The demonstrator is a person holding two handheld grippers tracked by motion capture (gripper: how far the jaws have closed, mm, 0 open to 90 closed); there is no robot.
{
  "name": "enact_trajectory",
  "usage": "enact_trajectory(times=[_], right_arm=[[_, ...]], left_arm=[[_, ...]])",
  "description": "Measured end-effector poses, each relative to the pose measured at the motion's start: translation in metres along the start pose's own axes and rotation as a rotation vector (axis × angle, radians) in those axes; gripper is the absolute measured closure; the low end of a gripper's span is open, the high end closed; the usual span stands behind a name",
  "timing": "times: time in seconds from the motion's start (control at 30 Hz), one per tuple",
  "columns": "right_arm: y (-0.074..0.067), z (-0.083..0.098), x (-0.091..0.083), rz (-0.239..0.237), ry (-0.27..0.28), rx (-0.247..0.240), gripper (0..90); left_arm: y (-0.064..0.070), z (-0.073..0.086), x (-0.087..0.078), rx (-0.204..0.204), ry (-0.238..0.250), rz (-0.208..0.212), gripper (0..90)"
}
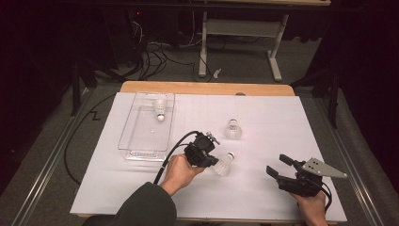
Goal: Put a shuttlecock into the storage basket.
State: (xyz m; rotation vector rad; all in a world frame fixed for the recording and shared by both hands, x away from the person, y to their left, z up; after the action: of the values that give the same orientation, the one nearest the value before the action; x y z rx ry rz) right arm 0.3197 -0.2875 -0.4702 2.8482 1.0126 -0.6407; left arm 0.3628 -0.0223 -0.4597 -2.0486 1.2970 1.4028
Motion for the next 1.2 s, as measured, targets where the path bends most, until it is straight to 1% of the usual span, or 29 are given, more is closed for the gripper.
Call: enact_trajectory(times=[0.43, 0.87, 1.0, 1.07, 1.2], right_arm=[[0.000, 0.000, 0.000, -0.003, 0.004, 0.004, 27.8], [0.000, 0.000, 0.000, -0.003, 0.002, 0.004, 27.8], [0.000, 0.000, 0.000, -0.003, 0.003, 0.004, 27.8], [0.000, 0.000, 0.000, -0.003, 0.003, 0.004, 27.8], [0.000, 0.000, 0.000, -0.003, 0.002, 0.003, 27.8]], left_arm=[[0.000, 0.002, -0.013, -0.002, 0.028, -0.001, 90.0], [-0.003, 0.005, -0.024, -0.019, 0.060, 0.000, 90.0], [-0.004, 0.006, -0.027, -0.025, 0.069, -0.006, 90.0], [-0.005, 0.007, -0.029, -0.020, 0.067, -0.024, 89.9], [-0.006, 0.010, -0.032, -0.022, 0.071, -0.022, 90.0]])
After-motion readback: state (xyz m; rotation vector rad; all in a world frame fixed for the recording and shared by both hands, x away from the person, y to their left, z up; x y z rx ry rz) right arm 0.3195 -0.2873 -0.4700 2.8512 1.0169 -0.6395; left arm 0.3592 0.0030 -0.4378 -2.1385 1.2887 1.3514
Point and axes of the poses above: each handheld gripper's, and its own axes: x roughly forward along the jaws, z roughly out of its underside, y roughly to its right, the point moved 6 cm from there along x, roughly forward along the jaws, and after that the axes turned 3 degrees about -y, right-handed, at the moved point
